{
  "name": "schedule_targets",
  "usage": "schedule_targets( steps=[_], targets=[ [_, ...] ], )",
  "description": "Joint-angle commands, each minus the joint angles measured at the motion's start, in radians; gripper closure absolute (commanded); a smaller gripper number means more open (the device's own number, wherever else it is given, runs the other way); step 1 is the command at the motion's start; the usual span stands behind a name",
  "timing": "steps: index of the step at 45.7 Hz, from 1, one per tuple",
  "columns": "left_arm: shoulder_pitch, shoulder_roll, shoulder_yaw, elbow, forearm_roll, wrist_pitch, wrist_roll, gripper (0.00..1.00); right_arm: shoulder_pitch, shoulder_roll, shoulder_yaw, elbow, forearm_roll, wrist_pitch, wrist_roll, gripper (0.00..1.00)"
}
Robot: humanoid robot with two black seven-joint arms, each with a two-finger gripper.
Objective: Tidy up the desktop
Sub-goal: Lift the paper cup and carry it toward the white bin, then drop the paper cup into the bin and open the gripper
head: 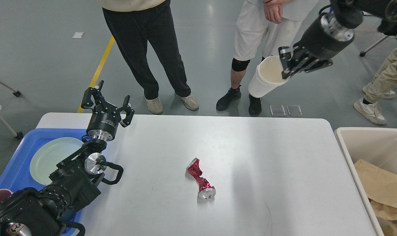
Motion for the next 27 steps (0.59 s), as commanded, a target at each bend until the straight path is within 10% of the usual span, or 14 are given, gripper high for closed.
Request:
schedule_targets(
  steps=[1, 16, 27],
  targets=[
    [0.0, 0.0, 0.0, 0.0, 0.0, 0.0, 0.0, 0.03, -0.032, -0.093, -0.042, -0.076, -0.003, 0.0, -0.005, 1.0],
    [0.0, 0.0, 0.0, 0.0, 0.0, 0.0, 0.0, 0.03, -0.183, -0.38, -0.042, -0.116, 0.002, -0.145, -0.007, 1.0],
    [0.0, 0.0, 0.0, 0.0, 0.0, 0.0, 0.0, 0.03, -0.365, -0.507, -0.025, -0.116, 0.004, -0.501, -0.005, 1.0]
  ],
)
